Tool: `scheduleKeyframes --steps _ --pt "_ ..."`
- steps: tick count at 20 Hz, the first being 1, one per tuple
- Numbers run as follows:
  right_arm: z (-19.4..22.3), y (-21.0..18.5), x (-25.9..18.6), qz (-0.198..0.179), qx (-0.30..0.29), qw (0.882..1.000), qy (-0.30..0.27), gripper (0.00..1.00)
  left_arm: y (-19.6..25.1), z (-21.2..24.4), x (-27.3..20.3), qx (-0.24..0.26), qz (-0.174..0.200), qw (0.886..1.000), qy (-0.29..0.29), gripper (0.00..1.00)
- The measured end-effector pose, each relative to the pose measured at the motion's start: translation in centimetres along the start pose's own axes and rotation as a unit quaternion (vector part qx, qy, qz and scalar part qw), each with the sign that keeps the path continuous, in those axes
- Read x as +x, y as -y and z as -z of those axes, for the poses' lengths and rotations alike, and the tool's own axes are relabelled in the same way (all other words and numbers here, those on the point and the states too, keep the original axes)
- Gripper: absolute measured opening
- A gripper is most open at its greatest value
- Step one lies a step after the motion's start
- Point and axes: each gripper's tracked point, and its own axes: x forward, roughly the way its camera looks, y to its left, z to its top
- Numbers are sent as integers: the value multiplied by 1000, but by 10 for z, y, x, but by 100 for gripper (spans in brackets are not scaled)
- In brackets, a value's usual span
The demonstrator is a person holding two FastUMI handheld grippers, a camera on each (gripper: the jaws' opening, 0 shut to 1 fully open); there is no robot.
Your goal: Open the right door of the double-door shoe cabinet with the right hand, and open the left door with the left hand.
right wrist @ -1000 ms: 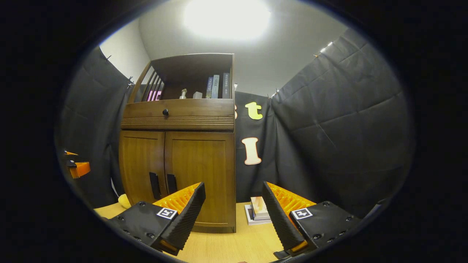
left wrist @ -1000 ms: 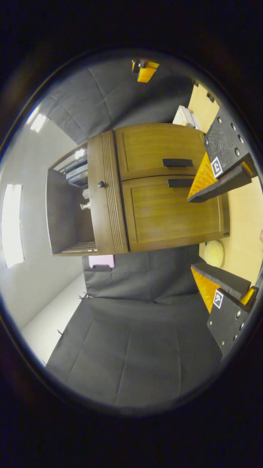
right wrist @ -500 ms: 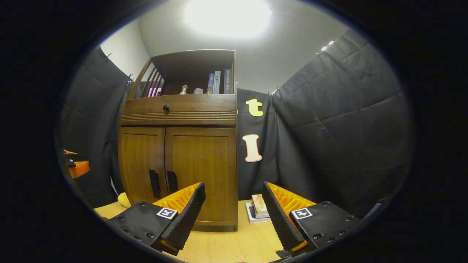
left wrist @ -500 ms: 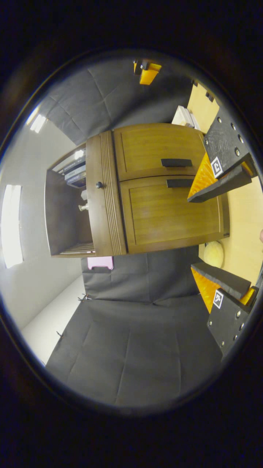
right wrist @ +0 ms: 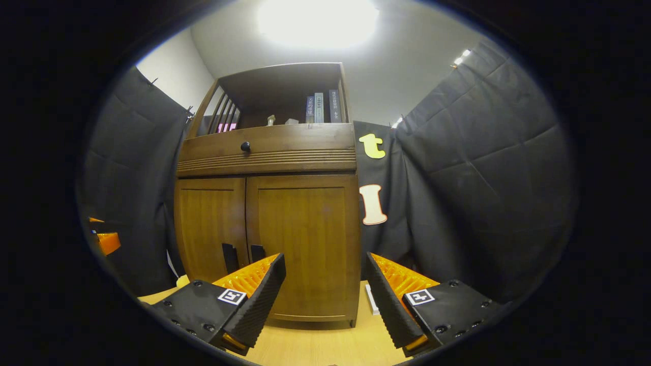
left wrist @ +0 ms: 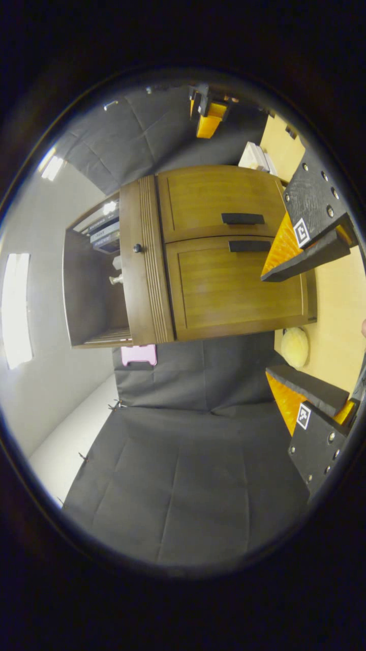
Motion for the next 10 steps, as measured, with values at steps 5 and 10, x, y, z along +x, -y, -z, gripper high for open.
scheduleKeyframes --steps 5,10 --pt "10 -24 26 -21 7 1000 -4 98 -7 -3 1 8 -26 1000 4 94" --pt "22 -46 50 -35 17 999 -7 98 -12 -6 1 8 -54 998 3 94"
